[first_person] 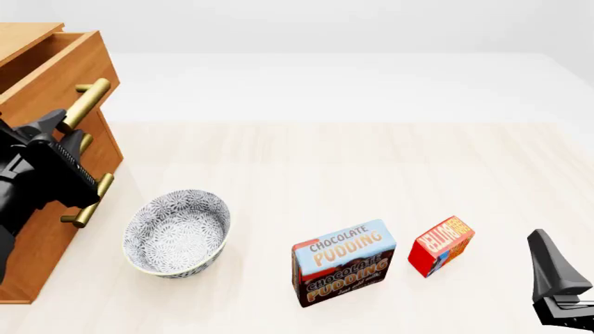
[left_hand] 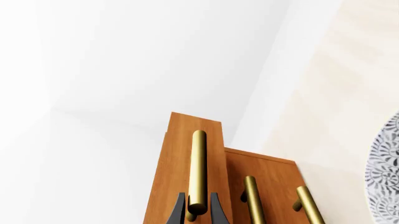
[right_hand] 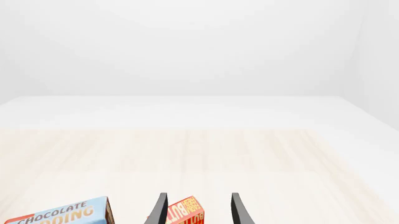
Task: Put the butter at the back in the top drawer of the cabinet and close it.
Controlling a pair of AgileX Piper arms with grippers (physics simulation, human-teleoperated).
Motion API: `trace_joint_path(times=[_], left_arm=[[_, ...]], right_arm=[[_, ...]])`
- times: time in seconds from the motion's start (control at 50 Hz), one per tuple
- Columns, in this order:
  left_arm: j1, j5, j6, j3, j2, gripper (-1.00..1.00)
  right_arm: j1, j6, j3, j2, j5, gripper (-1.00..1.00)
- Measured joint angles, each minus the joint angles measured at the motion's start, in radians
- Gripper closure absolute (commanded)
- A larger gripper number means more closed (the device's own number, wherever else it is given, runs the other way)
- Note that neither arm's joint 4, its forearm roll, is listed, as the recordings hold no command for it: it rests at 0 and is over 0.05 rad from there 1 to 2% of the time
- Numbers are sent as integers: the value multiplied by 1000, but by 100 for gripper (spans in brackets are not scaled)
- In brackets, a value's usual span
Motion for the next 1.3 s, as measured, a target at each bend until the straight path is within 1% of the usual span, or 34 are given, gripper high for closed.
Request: trace_joint_path(times=[0.34, 0.36, 0.7, 1.3], left_arm=[[0, 0, 0, 0, 0, 100], [0, 0, 0, 0, 0, -100], [-3, 22, 2, 35, -6, -100], [-4, 23, 3, 37, -7, -100]], right_arm=[[0, 0, 0, 0, 0, -100], [0, 0, 0, 0, 0, -100], [0, 0, 0, 0, 0, -100], [0, 0, 0, 0, 0, -100]])
